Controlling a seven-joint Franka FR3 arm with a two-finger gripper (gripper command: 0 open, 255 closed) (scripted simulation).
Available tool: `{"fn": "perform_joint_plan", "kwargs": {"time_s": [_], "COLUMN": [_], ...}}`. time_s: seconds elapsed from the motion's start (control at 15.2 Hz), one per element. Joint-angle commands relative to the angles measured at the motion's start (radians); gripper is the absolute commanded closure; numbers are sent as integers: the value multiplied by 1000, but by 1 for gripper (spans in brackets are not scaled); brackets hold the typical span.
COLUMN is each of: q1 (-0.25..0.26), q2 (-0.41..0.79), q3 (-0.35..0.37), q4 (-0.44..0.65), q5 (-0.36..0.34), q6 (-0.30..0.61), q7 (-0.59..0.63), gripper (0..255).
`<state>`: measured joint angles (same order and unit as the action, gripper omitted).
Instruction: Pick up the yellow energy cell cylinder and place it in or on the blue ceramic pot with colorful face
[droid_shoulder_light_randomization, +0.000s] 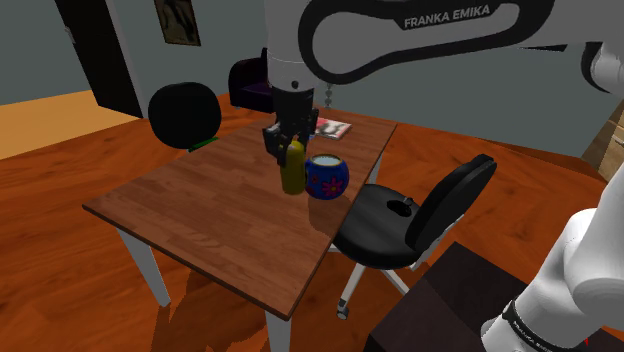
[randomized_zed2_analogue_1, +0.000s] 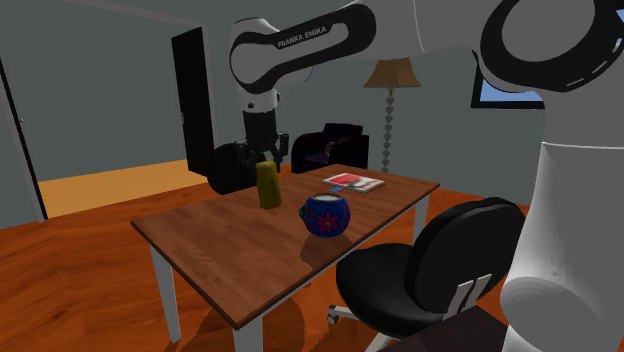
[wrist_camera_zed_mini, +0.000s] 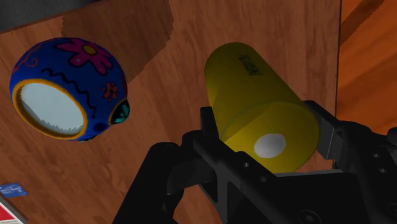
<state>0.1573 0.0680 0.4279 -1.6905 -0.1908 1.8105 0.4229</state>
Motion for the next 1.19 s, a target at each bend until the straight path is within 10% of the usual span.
{"fn": "perform_joint_plan", "kwargs": {"time_s": [0.0, 1.12], "q1": [2, -187], "q2": [2, 58], "q3": [2, -160], "q4": [30, 173], "q5": [0, 29], "q6": [-28, -61], "q7": [-2, -369], "gripper": [255, 255]}}
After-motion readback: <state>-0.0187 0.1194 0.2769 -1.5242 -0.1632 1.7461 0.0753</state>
